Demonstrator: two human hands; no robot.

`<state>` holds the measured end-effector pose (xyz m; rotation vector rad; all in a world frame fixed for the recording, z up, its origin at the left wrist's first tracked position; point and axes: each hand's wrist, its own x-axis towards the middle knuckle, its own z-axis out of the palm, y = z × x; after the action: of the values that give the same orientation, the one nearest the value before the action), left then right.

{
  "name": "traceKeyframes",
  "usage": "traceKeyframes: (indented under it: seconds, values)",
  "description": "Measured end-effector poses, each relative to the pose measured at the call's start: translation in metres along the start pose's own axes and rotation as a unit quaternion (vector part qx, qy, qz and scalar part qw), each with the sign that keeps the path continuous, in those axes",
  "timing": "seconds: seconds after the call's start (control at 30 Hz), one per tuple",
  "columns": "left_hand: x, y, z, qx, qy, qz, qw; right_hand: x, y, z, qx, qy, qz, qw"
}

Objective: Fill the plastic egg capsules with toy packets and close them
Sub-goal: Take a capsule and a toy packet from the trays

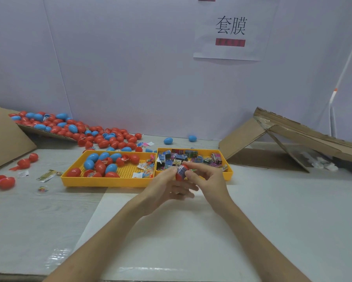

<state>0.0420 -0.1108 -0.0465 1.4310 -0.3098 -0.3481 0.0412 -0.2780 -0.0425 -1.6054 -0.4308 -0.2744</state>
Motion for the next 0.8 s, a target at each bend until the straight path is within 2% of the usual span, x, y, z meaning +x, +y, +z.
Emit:
traceKeyframes:
  seconds: [0.07, 0.1, 0.2, 0.33, 0.63, 0.8]
  values:
    - [0.0037, -0.0045, 0.0016, 0.123, 0.099, 0.074, 0.985, 0.0005, 0.0008, -0.0002, 0.011, 0.016, 0.005, 1.0]
    - [0.0044, -0.0062, 0.0006, 0.137, 0.125, 0.112, 0.976, 0.0012, 0.001, -0.0006, 0.023, 0.023, 0.013, 0.999]
    - [0.0024, -0.0053, -0.0008, 0.111, 0.102, 0.17, 0.974, 0.0029, 0.0018, -0.0025, 0.06, 0.042, 0.031, 0.997]
    - [0.0012, -0.0045, -0.0001, 0.173, 0.114, 0.211, 0.955, 0.0023, 0.0031, -0.0021, 0.091, 0.038, 0.043, 0.994]
    - [-0.0018, -0.0035, -0.0002, 0.117, 0.156, 0.23, 0.953, 0.0018, 0.0005, -0.002, 0.131, 0.029, 0.068, 0.989]
    - [-0.0023, -0.0021, -0.0009, 0.092, 0.135, 0.218, 0.962, 0.0017, 0.0002, -0.0034, 0.13, 0.032, 0.066, 0.989]
